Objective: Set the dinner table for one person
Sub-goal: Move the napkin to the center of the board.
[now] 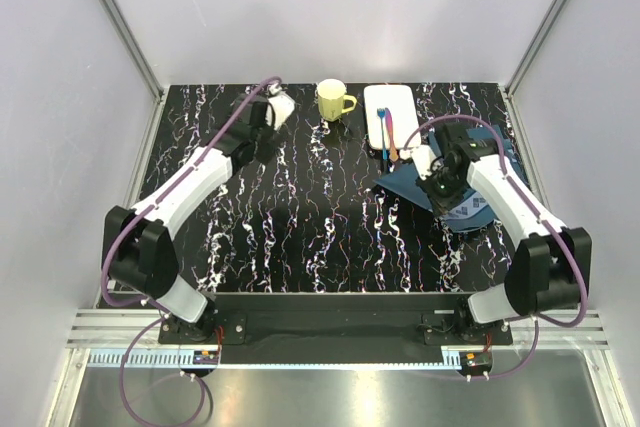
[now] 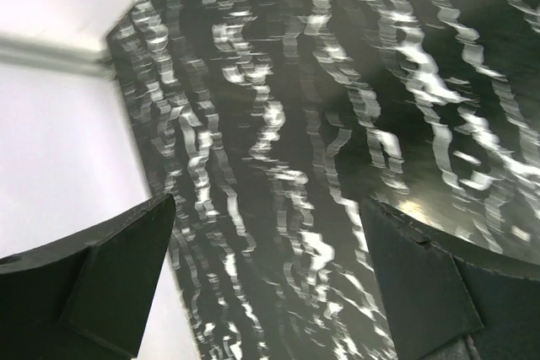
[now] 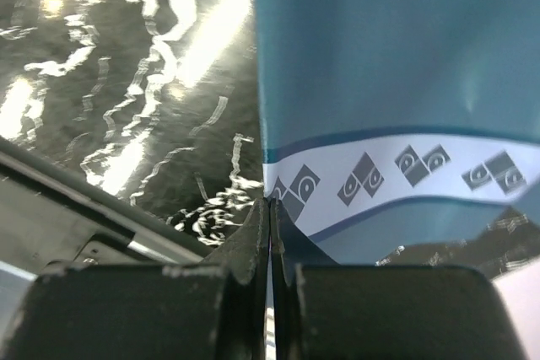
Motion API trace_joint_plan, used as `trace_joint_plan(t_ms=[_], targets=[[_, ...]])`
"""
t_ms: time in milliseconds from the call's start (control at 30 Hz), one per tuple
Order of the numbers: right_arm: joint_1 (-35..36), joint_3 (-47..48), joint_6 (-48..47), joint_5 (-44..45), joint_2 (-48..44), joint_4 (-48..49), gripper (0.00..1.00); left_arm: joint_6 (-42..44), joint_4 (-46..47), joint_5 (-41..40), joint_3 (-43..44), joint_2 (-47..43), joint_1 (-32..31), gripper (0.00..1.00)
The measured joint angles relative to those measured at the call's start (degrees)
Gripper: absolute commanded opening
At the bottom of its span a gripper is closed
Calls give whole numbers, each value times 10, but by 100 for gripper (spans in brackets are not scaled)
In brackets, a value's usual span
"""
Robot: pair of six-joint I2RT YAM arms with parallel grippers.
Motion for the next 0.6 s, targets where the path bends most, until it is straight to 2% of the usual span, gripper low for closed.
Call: trace_joint_plan(t_ms=[233,400,600], targets=[[21,11,-16,-44,38,-10,0,-14,-70,99,18,15,-69,99],[51,12,-2,-58,44,-5,0,-49,-95,179,57,63,-86,99],[64,21,13,-59,53,-5,0,-147,-113,179,108,148,-85,99]])
